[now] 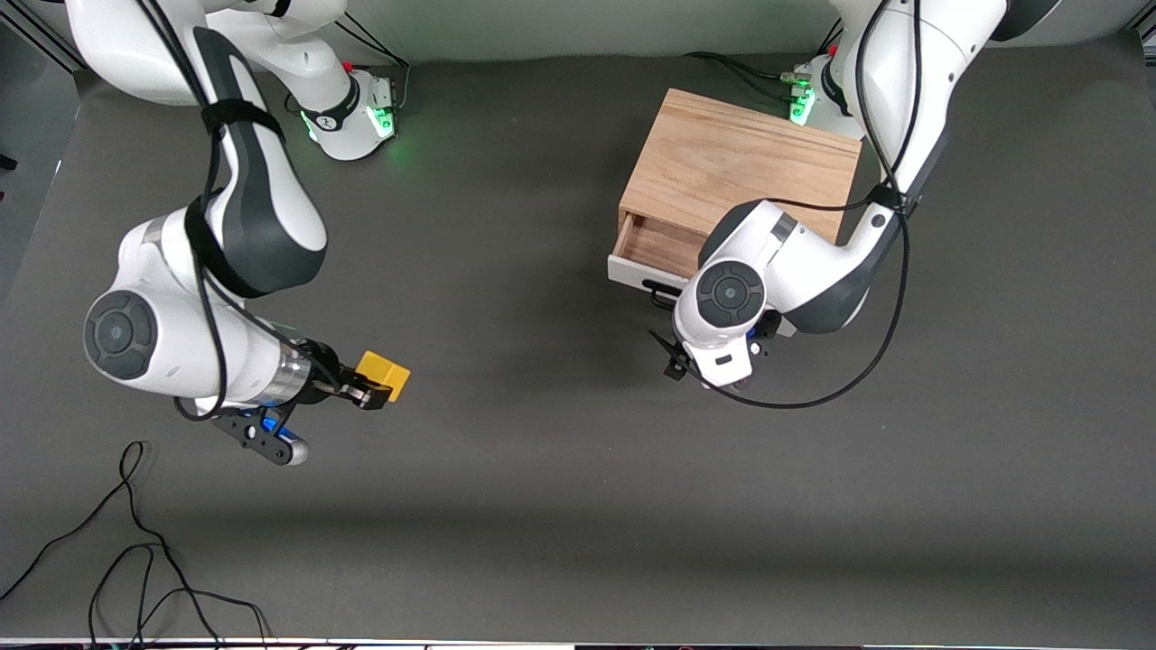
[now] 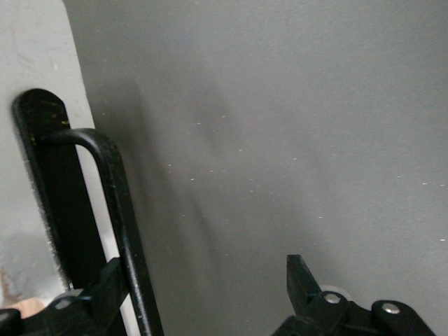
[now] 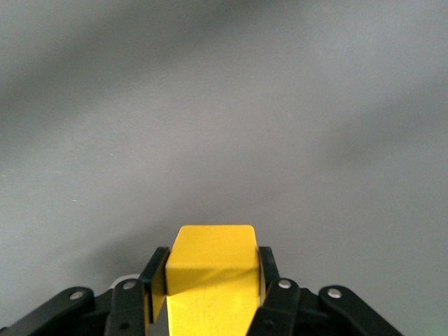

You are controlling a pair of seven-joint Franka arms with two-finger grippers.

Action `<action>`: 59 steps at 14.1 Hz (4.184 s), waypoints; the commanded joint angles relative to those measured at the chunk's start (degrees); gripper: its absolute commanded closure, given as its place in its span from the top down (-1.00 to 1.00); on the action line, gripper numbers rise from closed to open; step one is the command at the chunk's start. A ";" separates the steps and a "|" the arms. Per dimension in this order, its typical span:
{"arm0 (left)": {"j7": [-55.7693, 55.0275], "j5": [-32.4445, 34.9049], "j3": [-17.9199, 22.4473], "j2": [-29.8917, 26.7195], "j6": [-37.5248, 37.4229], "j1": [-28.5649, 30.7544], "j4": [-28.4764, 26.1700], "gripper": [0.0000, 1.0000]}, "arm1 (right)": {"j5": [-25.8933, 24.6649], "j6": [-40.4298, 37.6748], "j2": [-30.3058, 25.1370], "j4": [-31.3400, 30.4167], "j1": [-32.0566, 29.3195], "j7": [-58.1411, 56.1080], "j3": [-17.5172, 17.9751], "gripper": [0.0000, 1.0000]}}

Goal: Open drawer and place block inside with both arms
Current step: 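Carry the yellow cube with the right gripper toward the open drawer, then lower the cube into the drawer with the right gripper while the left gripper withdraws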

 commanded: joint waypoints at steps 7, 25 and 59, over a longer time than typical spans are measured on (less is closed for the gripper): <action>-1.39 2.84 0.27 5.39 2.69 -2.49 8.68 0.99 | 0.16 -1.49 -1.14 4.12 6.54 13.63 1.07 -1.00; -1.40 3.80 2.73 5.31 10.70 -2.85 10.88 0.99 | -2.04 0.96 0.26 7.90 16.83 30.69 0.98 -1.00; 100.65 -9.38 1.85 -37.59 -25.34 35.04 -3.09 0.99 | -9.69 6.17 12.06 16.51 30.30 36.77 2.39 1.00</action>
